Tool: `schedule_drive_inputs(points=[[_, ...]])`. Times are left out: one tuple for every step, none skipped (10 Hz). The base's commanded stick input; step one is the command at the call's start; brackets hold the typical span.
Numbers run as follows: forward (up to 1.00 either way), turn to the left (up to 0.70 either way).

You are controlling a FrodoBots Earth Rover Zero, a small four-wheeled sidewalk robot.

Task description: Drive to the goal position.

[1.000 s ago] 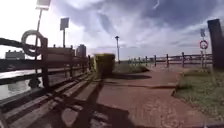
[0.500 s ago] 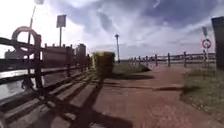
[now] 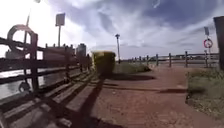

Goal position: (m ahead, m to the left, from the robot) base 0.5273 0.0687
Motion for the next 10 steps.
schedule_drive_inputs(points=[[0.34,-0.53],[0.25,-0.61],[0.16,-0.7],[0.06,-0.79],[0.0,-0.85],[0.0,-0.85],[0.0,-0.85],[0.0,-0.85],[0.0,-0.85],[0.0,-0.85]])
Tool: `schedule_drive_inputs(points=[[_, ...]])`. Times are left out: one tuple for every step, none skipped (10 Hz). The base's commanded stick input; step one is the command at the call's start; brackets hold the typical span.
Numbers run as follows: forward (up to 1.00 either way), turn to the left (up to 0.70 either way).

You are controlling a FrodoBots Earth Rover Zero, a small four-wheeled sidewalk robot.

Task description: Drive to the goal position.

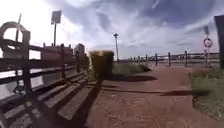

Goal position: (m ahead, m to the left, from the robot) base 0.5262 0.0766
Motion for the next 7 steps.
schedule_drive_inputs(points=[[0.0,-0.85],[0.0,-0.85],[0.0,-0.85],[0.0,-0.85],[0.0,-0.85],[0.0,-0.85],[0.0,-0.85]])
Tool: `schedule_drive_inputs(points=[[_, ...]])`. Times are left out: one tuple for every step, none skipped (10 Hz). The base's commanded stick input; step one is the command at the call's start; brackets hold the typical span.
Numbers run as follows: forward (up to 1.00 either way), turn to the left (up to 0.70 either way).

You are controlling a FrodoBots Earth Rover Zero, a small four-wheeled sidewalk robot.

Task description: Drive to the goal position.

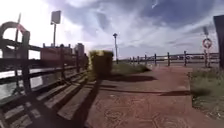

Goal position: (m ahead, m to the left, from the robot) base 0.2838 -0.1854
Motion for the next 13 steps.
schedule_drive_inputs(points=[[0.0,-0.85],[0.0,-0.85],[0.0,-0.85],[0.0,-0.85],[0.0,-0.85],[0.0,-0.85],[0.0,-0.85],[0.0,-0.85],[0.0,-0.85],[0.0,-0.85],[0.0,-0.85],[0.0,-0.85],[0.0,-0.85]])
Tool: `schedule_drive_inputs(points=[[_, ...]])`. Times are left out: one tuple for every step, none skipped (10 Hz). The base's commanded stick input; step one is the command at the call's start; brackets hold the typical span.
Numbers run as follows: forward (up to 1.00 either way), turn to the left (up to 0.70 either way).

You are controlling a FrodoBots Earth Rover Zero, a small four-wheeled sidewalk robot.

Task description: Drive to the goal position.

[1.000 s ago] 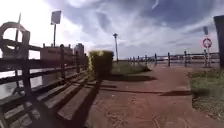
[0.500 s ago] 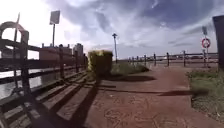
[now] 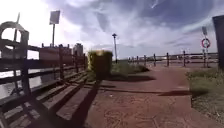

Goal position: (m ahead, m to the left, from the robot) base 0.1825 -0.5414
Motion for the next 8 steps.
schedule_drive_inputs(points=[[0.0,-0.85],[0.0,-0.85],[0.0,-0.85],[0.0,-0.85],[0.0,-0.85],[0.09,-0.76],[0.49,-0.38],[0.85,-0.04]])
